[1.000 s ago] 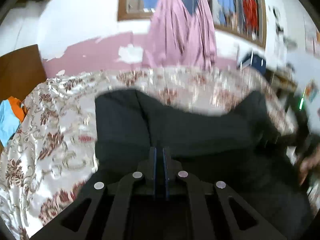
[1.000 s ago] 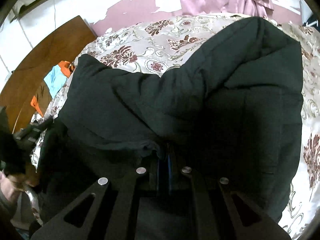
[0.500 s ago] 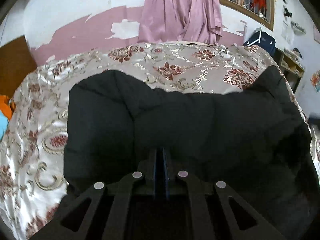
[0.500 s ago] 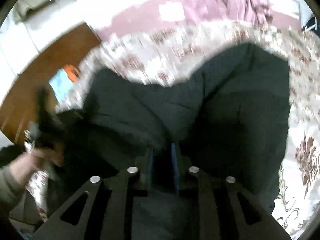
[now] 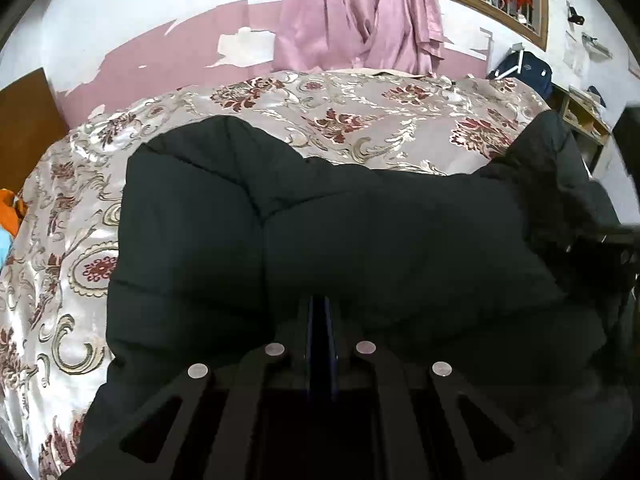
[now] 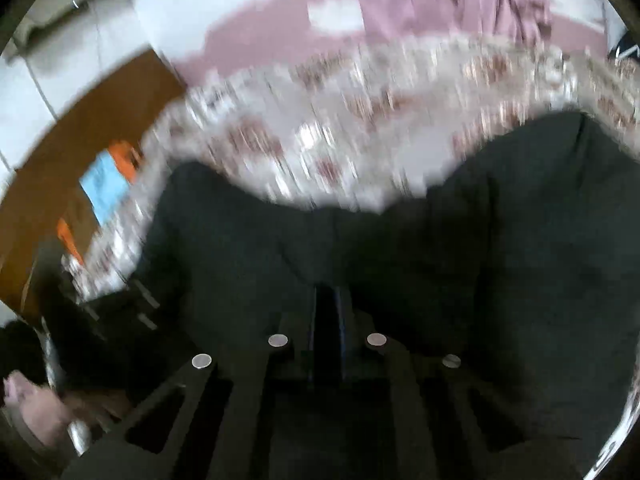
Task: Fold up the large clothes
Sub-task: 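Lay the hem over the collar with both tools and flatten the bundle, then open both tools and release the black jacket onto the bedspread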
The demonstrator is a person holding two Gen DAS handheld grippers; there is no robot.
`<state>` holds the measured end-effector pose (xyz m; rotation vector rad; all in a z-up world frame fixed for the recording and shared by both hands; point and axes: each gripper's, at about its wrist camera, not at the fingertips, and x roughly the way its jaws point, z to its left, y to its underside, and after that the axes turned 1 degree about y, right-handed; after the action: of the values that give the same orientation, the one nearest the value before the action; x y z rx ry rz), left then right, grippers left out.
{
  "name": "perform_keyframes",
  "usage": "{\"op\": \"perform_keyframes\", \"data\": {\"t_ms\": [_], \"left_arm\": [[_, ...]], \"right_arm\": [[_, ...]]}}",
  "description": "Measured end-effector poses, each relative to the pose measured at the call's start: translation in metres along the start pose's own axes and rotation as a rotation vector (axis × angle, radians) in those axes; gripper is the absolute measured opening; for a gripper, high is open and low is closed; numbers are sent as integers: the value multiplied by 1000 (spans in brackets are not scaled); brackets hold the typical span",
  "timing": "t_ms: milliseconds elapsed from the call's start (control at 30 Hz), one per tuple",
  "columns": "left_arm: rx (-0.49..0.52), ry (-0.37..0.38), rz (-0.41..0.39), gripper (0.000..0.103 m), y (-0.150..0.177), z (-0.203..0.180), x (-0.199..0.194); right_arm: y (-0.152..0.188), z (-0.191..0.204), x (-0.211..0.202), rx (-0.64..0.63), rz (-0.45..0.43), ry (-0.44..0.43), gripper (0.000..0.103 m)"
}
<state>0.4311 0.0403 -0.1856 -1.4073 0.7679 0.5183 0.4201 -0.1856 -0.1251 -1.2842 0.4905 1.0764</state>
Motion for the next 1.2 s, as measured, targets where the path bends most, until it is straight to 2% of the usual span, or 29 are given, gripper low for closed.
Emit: {"op": "perform_keyframes", "data": {"t_ms": [133,300,467,633,733,800,867,900,933,1000,1100,1200], "left_arm": [[22,-6,8,7,1,-6,6],[40,-14,28,7,6,-10,14],[79,-59,47,7,13,-19,24],[86,-121,52,7,10,-27,21],[82,-123,47,13,6,-31,5],[52,-78,24,29,6,-30,-11],[5,-40,2,81,6,-27,-26],[-17,-25,-22,89,7,-27,-38],[-33,-12,-45,90,8,-26,-49],[-46,-7,-57,91,11,-25,-63],[-49,-36,-87,94,19,-20,-91],[-67,-67,-113,97,37,-6,-123]], "right_arm": [[20,-19,13,27,34,-15,0],[23,-15,30,-19,55,45,0],[26,-12,41,-25,66,75,0],[29,0,44,-69,59,150,0],[23,0,31,-38,38,136,0],[21,0,13,-7,11,96,11],[23,0,-2,8,-20,52,64],[24,2,-10,9,-38,38,78],[25,5,-17,3,-55,40,89],[30,9,-30,-13,-63,54,89],[38,9,-51,-10,-53,42,89],[52,7,-74,-41,-62,68,89]]}}
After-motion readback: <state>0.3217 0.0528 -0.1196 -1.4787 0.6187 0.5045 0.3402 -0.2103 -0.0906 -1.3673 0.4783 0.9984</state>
